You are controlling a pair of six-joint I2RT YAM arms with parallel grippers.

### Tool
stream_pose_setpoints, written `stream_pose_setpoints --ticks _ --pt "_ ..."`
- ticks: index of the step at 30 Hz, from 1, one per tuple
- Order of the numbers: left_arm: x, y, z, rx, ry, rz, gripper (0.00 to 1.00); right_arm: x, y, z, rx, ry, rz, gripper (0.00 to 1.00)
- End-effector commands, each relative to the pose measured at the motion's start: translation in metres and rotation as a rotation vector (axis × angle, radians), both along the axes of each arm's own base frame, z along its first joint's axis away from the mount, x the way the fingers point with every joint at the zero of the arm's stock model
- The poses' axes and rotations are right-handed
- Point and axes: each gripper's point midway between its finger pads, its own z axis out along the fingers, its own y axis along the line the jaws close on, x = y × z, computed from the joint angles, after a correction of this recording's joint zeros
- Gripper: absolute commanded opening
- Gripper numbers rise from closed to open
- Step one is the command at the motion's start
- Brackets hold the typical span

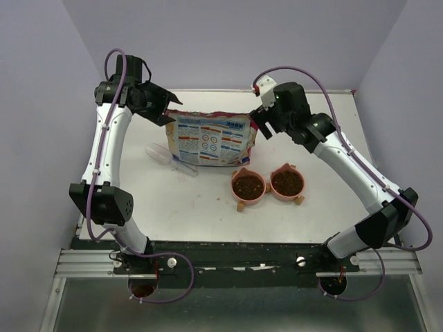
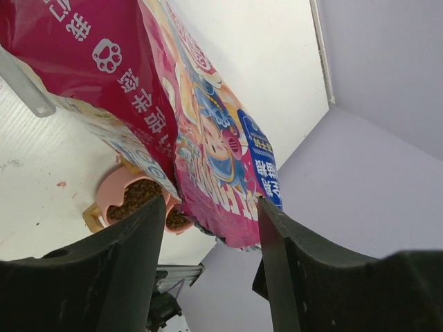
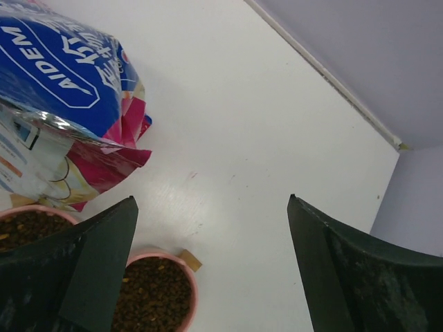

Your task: Serve the pet food

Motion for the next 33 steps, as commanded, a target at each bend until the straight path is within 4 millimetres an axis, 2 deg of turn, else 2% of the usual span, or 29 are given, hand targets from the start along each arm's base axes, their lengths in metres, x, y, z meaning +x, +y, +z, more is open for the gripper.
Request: stream_pose_setpoints --ticks 1,5,9,11,15,18,20,23,25,28,33 --pt "-0.003 0.013 0.035 0.032 -0.109 0.02 0.64 -0.004 -0.017 0.023 0.092 -0.022 -0.161 0.99" --pt "-0.015 0.021 0.061 0.073 -0.192 0.008 0.66 -0.014 -0.042 0.049 0.211 -0.09 -0.348 0.99" --pt "-0.037 0.021 0.089 0.095 -0.306 -0.024 0.67 -0.032 -0.065 0.088 0.372 -0.178 -0.495 0.99" --pt "-0.047 0.024 0.116 0.138 -0.422 -0.049 0.68 -0.042 -0.074 0.113 0.444 -0.228 -0.505 0.99" --pt "-0.067 0.025 0.191 0.217 -0.734 -0.105 0.66 -0.064 -0.1 0.178 0.616 -0.395 -0.562 0.99" --pt "-0.093 0.024 0.256 0.261 -1.019 -0.121 0.66 -0.087 -0.124 0.231 0.763 -0.554 -0.573 0.99" --pt "-0.114 0.027 0.293 0.309 -1.193 -0.105 0.72 -0.1 -0.136 0.263 0.812 -0.649 -0.558 0.99" --pt "-0.144 0.044 0.332 0.416 -1.371 -0.004 0.84 -0.12 -0.156 0.309 0.884 -0.768 -0.571 0.99" --pt "-0.159 0.062 0.348 0.506 -1.428 0.09 0.89 -0.126 -0.171 0.329 0.937 -0.821 -0.641 0.99" --pt "-0.17 0.079 0.354 0.583 -1.42 0.175 0.91 -0.124 -0.181 0.332 0.942 -0.842 -0.737 0.99" --pt "-0.174 0.085 0.35 0.604 -1.403 0.198 0.91 -0.114 -0.174 0.316 0.95 -0.808 -0.748 0.99"
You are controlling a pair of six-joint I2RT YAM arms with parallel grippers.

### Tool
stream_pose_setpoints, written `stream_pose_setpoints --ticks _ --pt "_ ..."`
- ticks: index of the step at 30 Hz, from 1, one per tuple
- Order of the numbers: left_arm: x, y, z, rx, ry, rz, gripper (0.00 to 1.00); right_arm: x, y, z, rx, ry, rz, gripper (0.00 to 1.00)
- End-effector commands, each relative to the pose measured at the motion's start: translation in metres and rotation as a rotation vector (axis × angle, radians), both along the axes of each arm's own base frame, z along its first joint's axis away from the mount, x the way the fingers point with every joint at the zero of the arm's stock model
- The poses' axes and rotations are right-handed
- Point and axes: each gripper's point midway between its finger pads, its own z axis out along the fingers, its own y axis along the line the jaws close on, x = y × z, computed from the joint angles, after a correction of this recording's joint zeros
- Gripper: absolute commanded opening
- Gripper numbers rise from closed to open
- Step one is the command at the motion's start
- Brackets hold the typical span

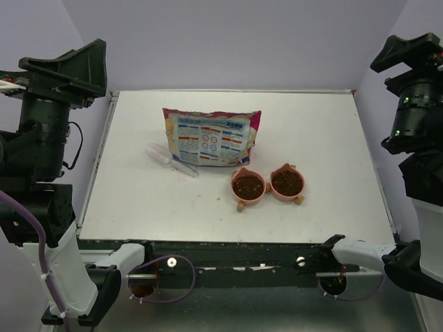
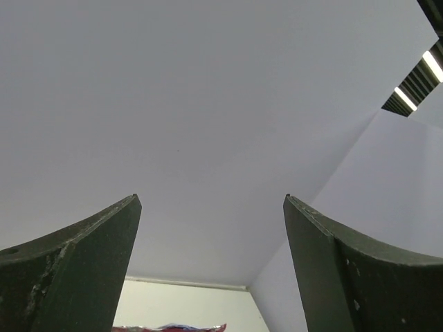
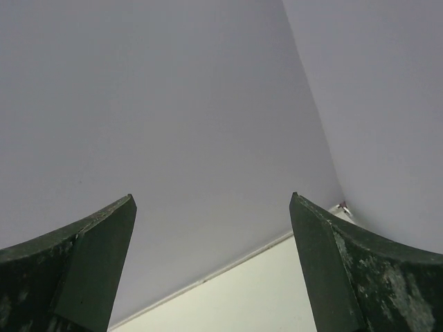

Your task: Serve the pet food

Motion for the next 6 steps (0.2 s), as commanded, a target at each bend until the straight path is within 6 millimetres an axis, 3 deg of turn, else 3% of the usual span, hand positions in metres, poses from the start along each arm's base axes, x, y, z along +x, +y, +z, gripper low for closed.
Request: stream_pose_setpoints --ticks 1,4,6 --pt "0.022 0.018 -0.013 0.013 0.043 0.112 0.91 0.024 0.01 -0.029 0.002 0.08 -0.037 0.99" --pt "0.026 0.024 -0.022 -0.012 0.064 0.142 0.91 0.033 0.021 -0.032 -0.056 0.12 -0.009 0.99" --pt "0.025 0.028 -0.023 -0.017 0.059 0.16 0.91 0.032 0.016 -0.034 -0.036 0.11 -0.034 0.99"
